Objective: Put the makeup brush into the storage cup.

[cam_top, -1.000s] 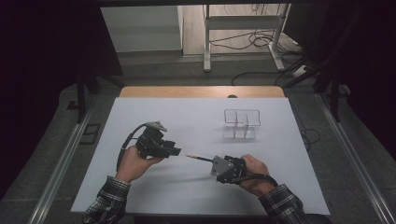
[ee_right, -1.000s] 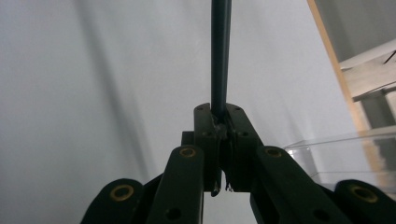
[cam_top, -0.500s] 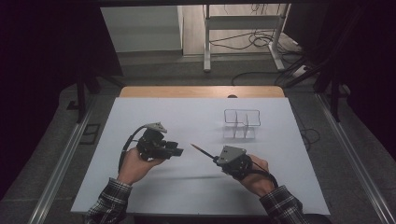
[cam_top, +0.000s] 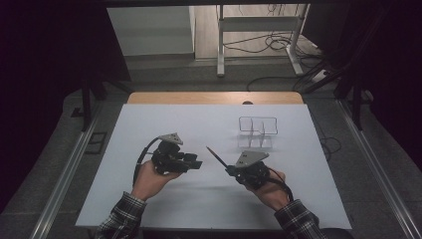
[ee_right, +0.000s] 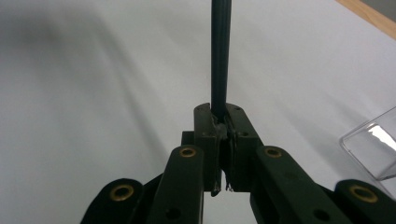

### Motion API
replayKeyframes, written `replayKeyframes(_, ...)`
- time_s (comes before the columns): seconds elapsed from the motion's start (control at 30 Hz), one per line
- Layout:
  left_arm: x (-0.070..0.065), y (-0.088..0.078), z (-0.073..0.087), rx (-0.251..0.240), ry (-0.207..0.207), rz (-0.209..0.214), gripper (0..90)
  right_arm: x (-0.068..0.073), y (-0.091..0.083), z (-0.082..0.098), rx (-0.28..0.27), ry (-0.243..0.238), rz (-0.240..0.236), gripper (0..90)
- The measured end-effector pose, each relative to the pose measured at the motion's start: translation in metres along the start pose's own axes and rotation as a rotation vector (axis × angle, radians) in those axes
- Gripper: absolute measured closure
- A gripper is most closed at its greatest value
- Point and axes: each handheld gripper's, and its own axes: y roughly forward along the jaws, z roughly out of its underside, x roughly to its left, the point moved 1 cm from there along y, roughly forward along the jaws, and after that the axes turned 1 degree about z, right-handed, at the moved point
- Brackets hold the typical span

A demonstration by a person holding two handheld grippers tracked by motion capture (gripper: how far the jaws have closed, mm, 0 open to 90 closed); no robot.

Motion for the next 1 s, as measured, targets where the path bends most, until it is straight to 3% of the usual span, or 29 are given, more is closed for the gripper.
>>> replayKeyframes(0.27, -0.003, 0.014, 0.001, -0.08, -0.048, 0.099, 66.9, 0.001, 0.003, 0.0, -0.009, 0.046, -0.016, 84.4)
replayKeyframes(0.4, -0.004, 0.02, 0.0, -0.095, -0.071, 0.155, 67.2, 0.002, 0.005, -0.001, -0.013, 0.064, -0.02, 84.4)
replayKeyframes(1.0, -0.006, 0.037, -0.005, -0.099, -0.09, 0.197, 74.5, 0.006, 0.01, -0.004, -0.022, 0.086, -0.044, 84.2)
